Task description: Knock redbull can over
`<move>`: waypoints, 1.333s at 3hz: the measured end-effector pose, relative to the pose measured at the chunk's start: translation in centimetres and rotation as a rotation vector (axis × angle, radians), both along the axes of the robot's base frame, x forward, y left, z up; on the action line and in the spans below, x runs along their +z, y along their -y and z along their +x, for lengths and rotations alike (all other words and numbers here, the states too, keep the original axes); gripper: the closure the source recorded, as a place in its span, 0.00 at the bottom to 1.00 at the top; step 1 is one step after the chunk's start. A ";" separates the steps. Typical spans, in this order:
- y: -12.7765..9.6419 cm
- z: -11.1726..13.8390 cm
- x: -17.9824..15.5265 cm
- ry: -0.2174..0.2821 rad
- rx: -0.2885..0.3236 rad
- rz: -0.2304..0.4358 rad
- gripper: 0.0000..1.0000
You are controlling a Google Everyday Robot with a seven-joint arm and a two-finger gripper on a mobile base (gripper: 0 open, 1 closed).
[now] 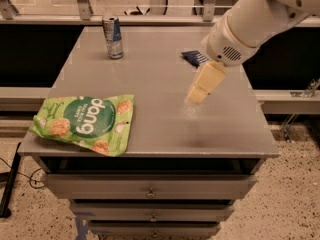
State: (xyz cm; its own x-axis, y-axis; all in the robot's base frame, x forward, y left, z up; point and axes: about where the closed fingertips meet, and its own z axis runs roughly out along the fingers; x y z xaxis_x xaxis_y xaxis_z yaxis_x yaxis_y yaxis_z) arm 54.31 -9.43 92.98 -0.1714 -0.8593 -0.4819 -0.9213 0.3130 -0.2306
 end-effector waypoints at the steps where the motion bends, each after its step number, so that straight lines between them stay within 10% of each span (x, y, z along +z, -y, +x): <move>1: -0.8 1.2 -0.6 0.028 -0.015 0.052 0.00; 4: -8.1 16.1 -1.5 0.174 -0.091 0.547 0.00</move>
Offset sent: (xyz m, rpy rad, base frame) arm 0.1299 0.0425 -0.0350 0.4647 -0.1445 -0.1327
